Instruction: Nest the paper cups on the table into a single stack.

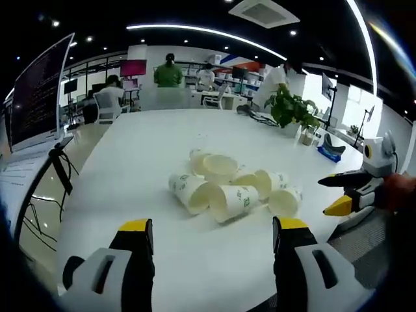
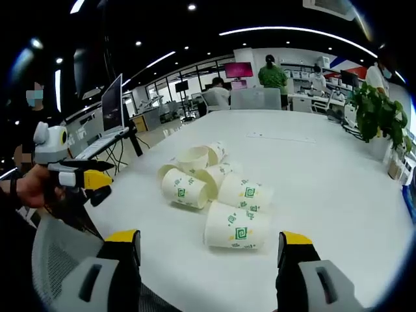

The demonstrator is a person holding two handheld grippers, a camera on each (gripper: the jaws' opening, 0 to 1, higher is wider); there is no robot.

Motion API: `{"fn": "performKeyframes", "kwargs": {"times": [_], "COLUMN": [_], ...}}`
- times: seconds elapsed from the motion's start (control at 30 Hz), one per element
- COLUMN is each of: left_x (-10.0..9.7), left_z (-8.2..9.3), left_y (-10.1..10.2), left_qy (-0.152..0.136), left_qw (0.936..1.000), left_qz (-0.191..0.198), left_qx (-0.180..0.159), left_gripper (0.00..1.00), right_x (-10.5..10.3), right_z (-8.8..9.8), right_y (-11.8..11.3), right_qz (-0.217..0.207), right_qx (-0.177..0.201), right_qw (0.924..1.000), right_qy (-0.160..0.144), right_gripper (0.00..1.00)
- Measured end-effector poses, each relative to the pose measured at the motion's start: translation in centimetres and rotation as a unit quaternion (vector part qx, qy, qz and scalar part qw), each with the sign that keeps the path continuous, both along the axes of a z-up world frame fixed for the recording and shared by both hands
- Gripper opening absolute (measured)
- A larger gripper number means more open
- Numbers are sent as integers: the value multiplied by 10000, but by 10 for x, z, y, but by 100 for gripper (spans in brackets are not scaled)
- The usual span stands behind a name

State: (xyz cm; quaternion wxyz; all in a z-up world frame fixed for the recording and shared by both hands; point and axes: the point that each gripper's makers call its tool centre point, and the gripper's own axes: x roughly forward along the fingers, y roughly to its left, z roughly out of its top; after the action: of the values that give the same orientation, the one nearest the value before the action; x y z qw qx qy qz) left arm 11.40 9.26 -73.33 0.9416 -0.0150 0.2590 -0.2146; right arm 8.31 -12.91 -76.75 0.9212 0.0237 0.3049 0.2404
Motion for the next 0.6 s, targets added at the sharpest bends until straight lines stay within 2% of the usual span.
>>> {"fn": "performKeyframes", "kwargs": {"times": [0.6], "left_x": [-2], "left_z": [1], "left_y": [-1], "left_qy": [0], "left_qw": [10000], "left_qz": [-18], "left_qx": [-10], "left_gripper": [73], "right_x": [-2], "right_z": [-1], "right_y": [-1], "right_qz": [66], "right_qx": [-80], "right_qw": [9999], "right_qy": [43], "right_gripper": [88]}}
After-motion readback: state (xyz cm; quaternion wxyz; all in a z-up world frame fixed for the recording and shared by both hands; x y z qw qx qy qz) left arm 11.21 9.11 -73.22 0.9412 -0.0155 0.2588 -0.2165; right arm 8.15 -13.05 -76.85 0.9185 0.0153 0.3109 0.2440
